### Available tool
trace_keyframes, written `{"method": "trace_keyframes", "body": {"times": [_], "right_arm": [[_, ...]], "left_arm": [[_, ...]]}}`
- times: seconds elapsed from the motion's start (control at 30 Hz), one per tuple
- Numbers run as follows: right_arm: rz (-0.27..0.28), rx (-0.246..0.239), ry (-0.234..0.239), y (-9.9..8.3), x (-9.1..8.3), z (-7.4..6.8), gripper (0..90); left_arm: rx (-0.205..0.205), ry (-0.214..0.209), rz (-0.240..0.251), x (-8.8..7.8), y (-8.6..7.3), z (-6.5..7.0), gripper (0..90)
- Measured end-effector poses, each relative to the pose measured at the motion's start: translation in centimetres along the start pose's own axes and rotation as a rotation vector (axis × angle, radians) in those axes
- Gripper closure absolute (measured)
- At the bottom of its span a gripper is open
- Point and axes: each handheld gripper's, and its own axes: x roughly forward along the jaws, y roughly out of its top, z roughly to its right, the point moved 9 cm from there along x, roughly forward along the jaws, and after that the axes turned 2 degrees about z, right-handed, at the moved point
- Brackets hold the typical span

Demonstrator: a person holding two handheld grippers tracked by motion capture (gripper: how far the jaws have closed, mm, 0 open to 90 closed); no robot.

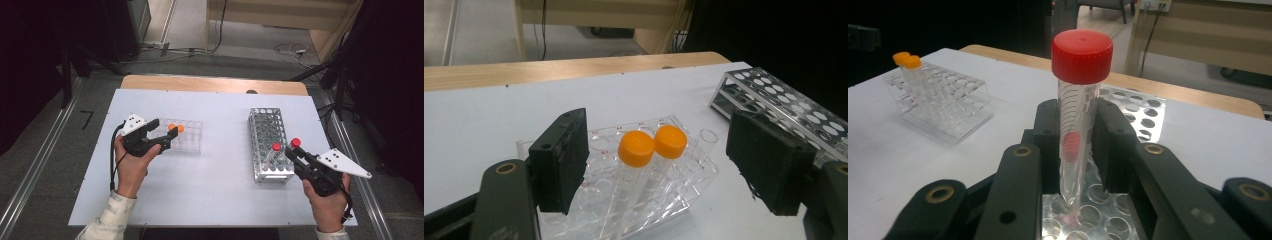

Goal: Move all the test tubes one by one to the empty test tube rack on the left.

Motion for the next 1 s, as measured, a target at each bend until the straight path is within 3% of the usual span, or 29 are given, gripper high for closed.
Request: {"method": "trace_keyframes", "body": {"times": [0.5,1.0], "right_arm": [[-0.043,-0.043,0.119,-0.3,2.6,-4.6,71.2],[-0.077,-0.103,0.216,-0.2,7.1,-10.4,71.3]], "left_arm": [[-0.008,-0.012,0.003,0.0,0.1,0.3,25.8],[-0.003,-0.042,0.007,-0.3,0.2,1.3,25.8]]}}
